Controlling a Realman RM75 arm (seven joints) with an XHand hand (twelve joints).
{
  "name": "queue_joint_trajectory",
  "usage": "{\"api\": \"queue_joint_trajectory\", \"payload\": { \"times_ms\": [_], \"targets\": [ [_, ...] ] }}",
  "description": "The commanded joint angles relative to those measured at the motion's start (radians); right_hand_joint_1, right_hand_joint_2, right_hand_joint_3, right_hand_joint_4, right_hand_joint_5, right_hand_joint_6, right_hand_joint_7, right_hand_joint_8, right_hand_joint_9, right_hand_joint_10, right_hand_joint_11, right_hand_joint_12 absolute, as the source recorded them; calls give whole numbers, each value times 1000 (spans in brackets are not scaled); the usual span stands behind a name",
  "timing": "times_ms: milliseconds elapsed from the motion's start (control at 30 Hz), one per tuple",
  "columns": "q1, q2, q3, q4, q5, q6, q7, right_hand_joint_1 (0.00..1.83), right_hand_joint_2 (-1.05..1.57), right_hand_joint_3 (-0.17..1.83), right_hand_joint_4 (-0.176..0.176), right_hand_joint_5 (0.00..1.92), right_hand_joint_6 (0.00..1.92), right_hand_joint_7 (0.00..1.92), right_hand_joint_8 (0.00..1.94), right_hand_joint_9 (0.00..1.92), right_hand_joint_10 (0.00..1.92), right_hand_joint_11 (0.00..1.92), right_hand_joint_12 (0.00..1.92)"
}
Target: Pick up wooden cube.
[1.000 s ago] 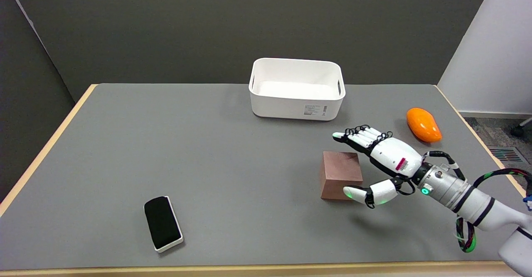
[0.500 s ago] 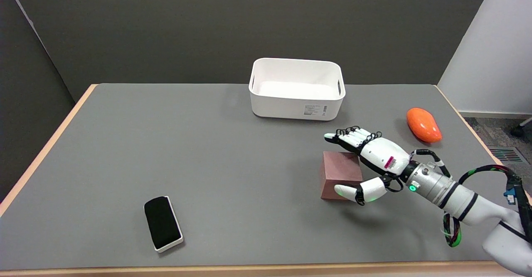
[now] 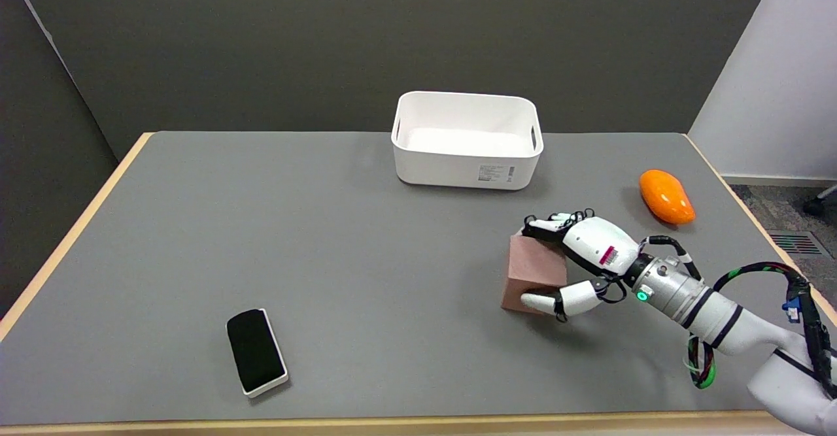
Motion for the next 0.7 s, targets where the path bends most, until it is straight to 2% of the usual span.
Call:
{"api": "queue_joint_trajectory", "payload": {
  "times_ms": [33, 167, 267, 433, 633, 700],
  "targets": [
    [30, -49, -19, -48, 105, 104, -216, 1210, 1176, 155, -173, 573, 1424, 877, 1371, 814, 1366, 530, 1921],
    [45, -43, 4, -22, 105, 103, -216, 1208, 1093, 303, -162, 611, 1448, 905, 1336, 839, 1417, 588, 1921],
    [66, -32, 30, 11, 101, 90, -217, 1214, 1093, 301, -176, 604, 1442, 910, 1338, 845, 1414, 636, 1921],
    [126, -6, 78, 79, 100, 24, -218, 1214, 1080, 327, -176, 605, 1446, 914, 1337, 862, 1418, 710, 1921],
    [301, 19, 72, 122, 105, -100, -291, 1215, 1068, 349, -176, 608, 1450, 918, 1335, 871, 1419, 759, 1921],
    [409, 10, 48, 83, 102, -120, -303, 1215, 1067, 352, -176, 608, 1453, 917, 1336, 873, 1417, 770, 1921]
  ]
}}
